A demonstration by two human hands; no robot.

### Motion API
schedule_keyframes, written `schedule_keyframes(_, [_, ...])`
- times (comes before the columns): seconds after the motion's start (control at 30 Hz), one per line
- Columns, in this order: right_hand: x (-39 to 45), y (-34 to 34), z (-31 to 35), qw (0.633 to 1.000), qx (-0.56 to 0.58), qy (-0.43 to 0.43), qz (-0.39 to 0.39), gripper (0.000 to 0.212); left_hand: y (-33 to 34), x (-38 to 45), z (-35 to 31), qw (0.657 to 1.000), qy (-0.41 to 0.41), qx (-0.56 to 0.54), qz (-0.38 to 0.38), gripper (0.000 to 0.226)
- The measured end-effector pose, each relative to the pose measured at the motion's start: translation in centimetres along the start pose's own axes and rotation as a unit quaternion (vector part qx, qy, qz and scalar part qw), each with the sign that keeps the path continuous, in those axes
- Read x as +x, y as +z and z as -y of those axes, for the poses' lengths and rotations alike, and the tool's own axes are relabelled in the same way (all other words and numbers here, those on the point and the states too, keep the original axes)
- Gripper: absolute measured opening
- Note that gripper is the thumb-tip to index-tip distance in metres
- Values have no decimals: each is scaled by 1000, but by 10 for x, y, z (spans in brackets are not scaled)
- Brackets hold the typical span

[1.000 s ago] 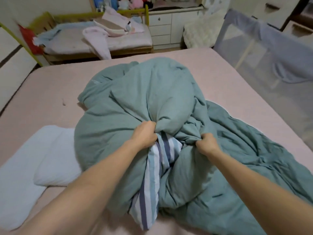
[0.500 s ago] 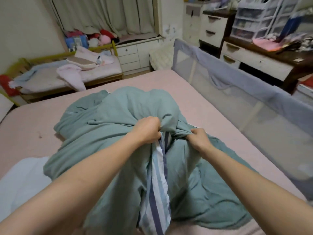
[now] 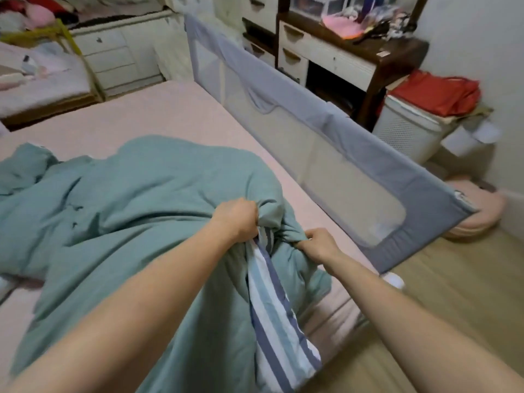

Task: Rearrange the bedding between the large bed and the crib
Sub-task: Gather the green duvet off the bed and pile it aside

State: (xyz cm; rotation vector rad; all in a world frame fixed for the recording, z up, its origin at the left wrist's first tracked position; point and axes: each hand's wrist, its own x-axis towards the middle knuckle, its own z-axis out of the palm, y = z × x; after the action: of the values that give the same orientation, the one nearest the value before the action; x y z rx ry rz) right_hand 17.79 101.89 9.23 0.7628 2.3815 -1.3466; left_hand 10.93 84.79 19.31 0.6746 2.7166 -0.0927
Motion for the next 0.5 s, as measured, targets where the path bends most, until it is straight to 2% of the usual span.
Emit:
schedule_keyframes(0.07, [21, 17, -43, 996, -45, 41, 69, 26, 43, 21, 0, 999, -31, 17, 34, 32])
schedule_keyframes(0.13, [34, 18, -55, 993, 28, 63, 100, 35, 62, 28, 9, 997, -60, 21, 46, 34])
schedule_keyframes(0.17, [59, 16, -71, 986, 111, 93, 80, 42, 83, 49, 4, 996, -65, 12, 56, 34])
schedule_keyframes(0.2, [75, 12, -76, 979, 175, 106, 27, 46, 84, 56, 4, 996, -72, 9, 55, 36])
schedule_keyframes(0.23, [92, 6, -78, 975, 190, 118, -21, 49, 88, 66, 1, 996, -71, 4, 56, 37])
schedule_keyframes(0.3, [126, 8, -95, 985, 93, 135, -59, 57, 112, 92, -10, 995, -69, -5, 73, 38])
schedule_keyframes(0.37, [146, 14, -111, 988, 31, 145, -37, 62, 128, 106, -19, 995, -64, 0, 74, 36])
schedule_keyframes(0.5, [183, 38, -158, 980, 35, 192, 42, 81, 164, 122, -26, 997, -48, 30, 51, 32])
